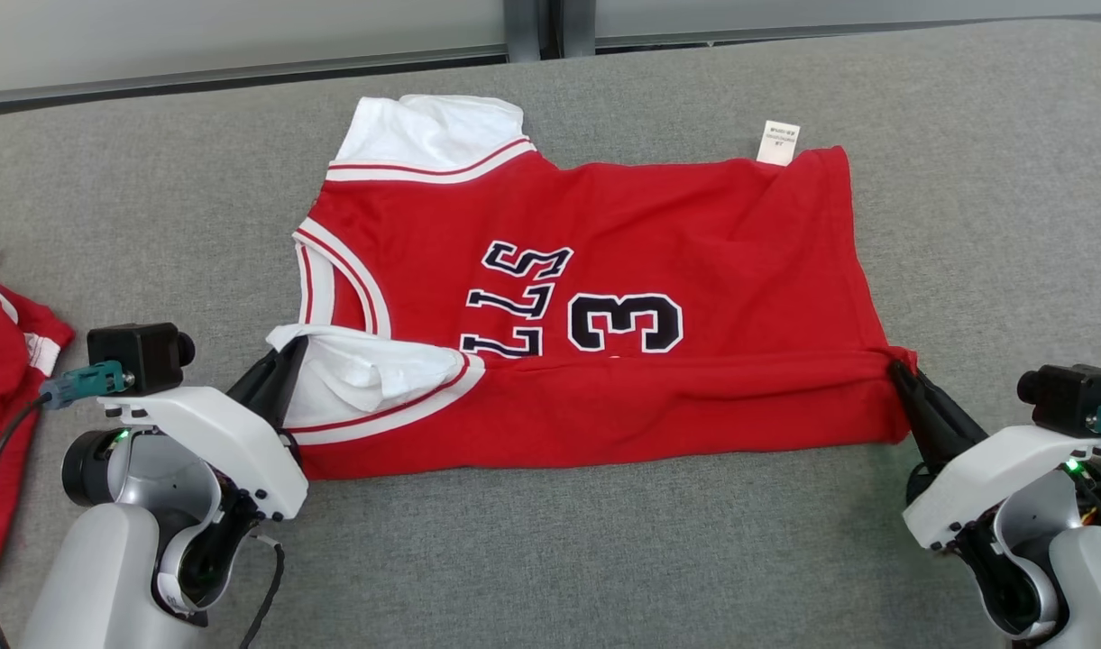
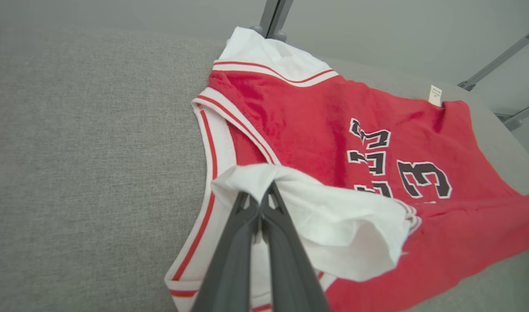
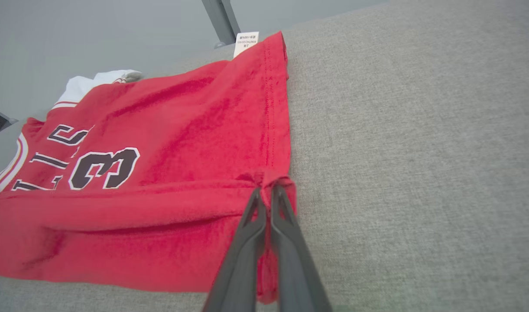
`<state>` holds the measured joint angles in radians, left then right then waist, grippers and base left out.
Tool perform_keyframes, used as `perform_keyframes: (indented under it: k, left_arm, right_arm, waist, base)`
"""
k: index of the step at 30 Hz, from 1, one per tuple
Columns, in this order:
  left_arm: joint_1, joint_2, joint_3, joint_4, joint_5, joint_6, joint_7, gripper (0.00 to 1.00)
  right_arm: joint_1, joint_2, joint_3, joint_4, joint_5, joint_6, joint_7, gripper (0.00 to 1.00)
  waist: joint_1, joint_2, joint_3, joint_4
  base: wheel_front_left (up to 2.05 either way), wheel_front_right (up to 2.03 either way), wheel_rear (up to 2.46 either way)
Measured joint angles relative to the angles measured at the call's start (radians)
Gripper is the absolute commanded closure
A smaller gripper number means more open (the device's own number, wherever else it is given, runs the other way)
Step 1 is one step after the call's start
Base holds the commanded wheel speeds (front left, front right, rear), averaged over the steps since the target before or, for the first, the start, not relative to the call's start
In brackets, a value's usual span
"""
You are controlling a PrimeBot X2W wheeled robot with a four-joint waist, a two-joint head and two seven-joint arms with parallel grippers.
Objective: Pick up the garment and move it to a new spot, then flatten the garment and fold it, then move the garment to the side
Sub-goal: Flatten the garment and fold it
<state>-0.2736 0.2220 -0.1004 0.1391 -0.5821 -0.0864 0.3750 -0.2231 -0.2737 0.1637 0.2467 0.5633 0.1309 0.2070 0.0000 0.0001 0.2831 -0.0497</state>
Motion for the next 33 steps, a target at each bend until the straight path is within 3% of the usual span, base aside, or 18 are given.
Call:
perform_keyframes:
  k: [7,14,22,29,33]
  left_arm:
    - [-0.021,-0.011,-0.003,0.058,0.040,-0.004,-0.140,0.00]
    - [0.011,-0.043,-0.002,0.020,0.155,0.055,-0.392,0.00]
    - [0.084,-0.072,-0.008,-0.043,0.269,0.146,-0.596,0.00]
    - [0.216,-0.082,-0.026,-0.063,0.333,0.184,-0.631,0.00]
    - [0.264,-0.086,-0.034,-0.049,0.335,0.184,-0.632,0.00]
  right_arm:
    - [-0.028,-0.002,0.044,0.036,0.005,0.000,-0.168,0.00]
    - [-0.025,0.025,0.006,-0.004,-0.144,0.000,-0.424,0.00]
    - [0.047,0.101,-0.077,-0.117,-0.344,0.000,-0.464,0.00]
    - [0.175,0.147,-0.100,-0.136,-0.423,0.000,-0.467,0.00]
    - [0.220,0.160,-0.103,-0.134,-0.423,0.000,-0.467,0.00]
  waist:
    - [0.0000,0.0000,0.017,0.008]
    - [0.0000,0.0000,0.002,0.009]
    - [0.0000,0.0000,-0.040,0.013]
    - [0.0000,0.0000,-0.085,0.015]
    - [0.0000,0.0000,-0.103,0.017]
  base:
    - [0.00,0.00,0.00]
    - [0.00,0.00,0.00]
    - [0.00,0.00,0.00]
    - [0.00,0.00,0.00]
    - [0.00,0.00,0.00]
